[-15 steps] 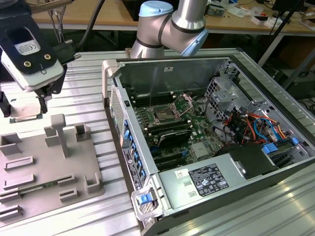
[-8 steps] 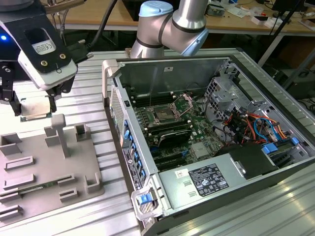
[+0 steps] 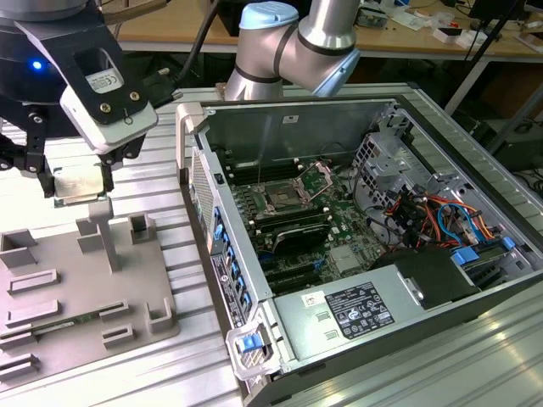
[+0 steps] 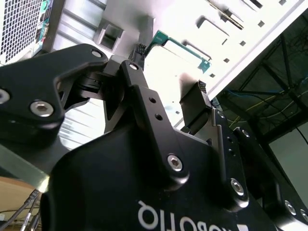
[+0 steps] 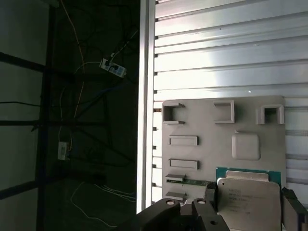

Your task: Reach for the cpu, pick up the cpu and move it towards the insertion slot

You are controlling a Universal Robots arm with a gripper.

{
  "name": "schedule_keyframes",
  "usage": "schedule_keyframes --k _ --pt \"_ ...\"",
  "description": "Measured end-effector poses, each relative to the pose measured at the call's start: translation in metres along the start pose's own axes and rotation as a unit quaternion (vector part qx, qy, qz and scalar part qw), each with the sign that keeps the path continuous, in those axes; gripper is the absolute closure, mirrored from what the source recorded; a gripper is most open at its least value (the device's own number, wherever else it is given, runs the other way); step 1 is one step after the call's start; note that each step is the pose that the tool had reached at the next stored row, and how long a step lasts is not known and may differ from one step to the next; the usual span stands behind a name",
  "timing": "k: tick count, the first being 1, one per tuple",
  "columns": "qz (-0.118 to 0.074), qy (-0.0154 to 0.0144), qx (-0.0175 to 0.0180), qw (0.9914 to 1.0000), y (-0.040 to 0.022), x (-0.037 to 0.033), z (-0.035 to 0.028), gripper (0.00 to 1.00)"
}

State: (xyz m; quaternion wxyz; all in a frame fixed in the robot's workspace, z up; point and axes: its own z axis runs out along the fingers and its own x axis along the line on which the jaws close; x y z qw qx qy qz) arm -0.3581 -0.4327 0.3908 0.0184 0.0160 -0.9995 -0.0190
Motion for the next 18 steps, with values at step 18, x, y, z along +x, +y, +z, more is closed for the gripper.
schedule_keyframes --k 18 --pt "0.0 0.0 0.0001 1.0 -0.0005 -0.0159 -0.0006 0.45"
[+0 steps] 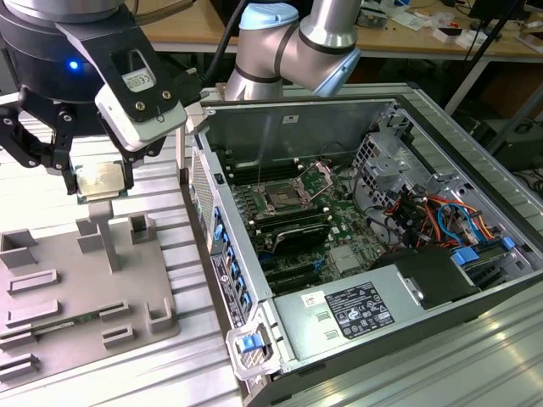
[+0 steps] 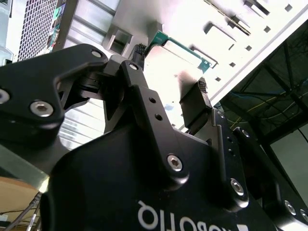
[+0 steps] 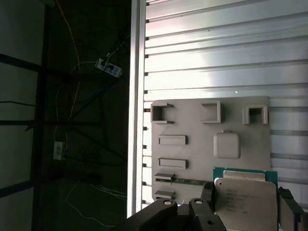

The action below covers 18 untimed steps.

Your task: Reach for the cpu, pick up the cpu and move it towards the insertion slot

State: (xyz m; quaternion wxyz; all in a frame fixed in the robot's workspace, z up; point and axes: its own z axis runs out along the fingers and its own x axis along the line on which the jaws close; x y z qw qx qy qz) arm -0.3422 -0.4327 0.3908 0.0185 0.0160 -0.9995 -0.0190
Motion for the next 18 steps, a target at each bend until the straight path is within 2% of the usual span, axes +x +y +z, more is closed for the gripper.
schedule_keyframes --k 8,12,18 --pt "0.0 0.0 0.0 1.0 0.0 -0.0011 0.0 0.45" --pt "0.0 0.0 0.0002 1.0 -0.0003 -0.0109 -0.0004 0.45" --pt "0.0 0.0 0.0002 1.0 -0.0005 -0.0148 -0.0006 0.45"
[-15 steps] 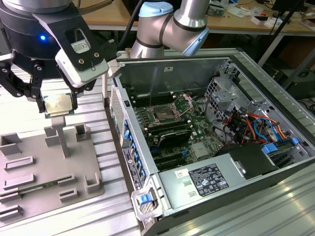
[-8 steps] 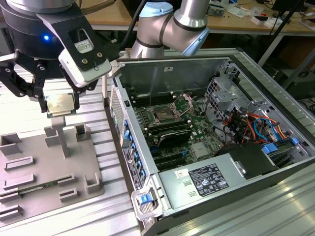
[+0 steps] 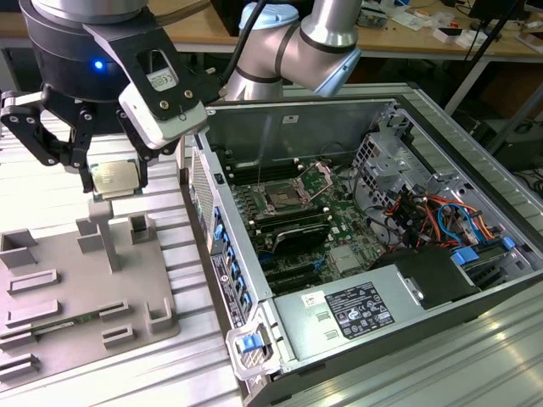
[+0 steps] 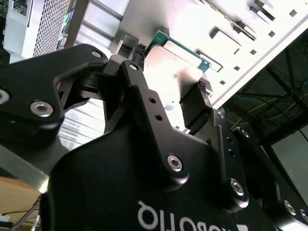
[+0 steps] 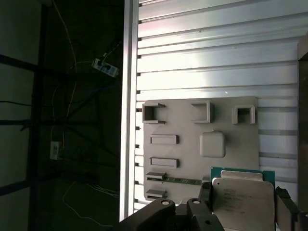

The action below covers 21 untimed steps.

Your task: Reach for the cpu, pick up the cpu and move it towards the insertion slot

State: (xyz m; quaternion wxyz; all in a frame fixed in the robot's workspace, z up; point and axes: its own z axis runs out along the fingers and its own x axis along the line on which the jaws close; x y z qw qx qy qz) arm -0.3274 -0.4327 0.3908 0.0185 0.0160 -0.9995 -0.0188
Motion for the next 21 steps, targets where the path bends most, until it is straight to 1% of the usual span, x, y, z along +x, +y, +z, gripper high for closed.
schedule_keyframes --k 21 --pt "0.0 -0.0001 0.0 1.0 -0.0004 -0.0128 -0.0005 0.45"
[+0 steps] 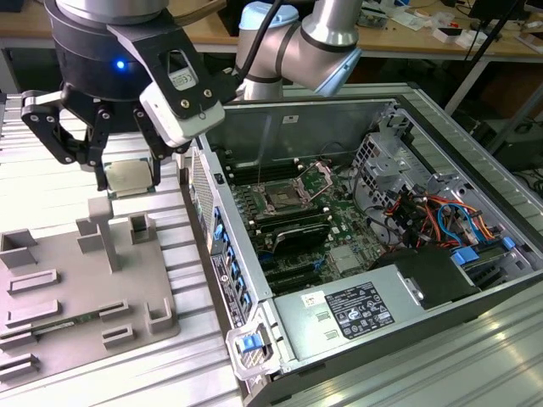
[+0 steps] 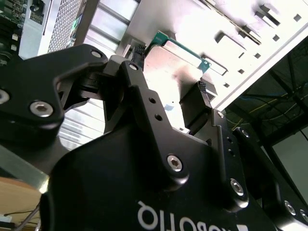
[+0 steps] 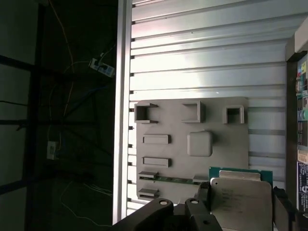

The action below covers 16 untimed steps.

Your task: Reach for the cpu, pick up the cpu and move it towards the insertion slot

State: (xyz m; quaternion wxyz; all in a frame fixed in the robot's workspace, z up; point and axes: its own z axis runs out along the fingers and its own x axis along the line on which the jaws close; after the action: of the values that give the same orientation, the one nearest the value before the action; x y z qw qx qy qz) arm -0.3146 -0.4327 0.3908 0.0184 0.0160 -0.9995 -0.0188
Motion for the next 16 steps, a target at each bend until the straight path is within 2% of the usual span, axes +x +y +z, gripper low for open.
schedule_keyframes --k 7,16 --pt "0.0 0.0 0.0 1.0 -0.0002 -0.0059 -0.0003 0.45" --pt "0.0 0.0 0.0 1.0 -0.0002 -0.0067 -0.0003 0.45"
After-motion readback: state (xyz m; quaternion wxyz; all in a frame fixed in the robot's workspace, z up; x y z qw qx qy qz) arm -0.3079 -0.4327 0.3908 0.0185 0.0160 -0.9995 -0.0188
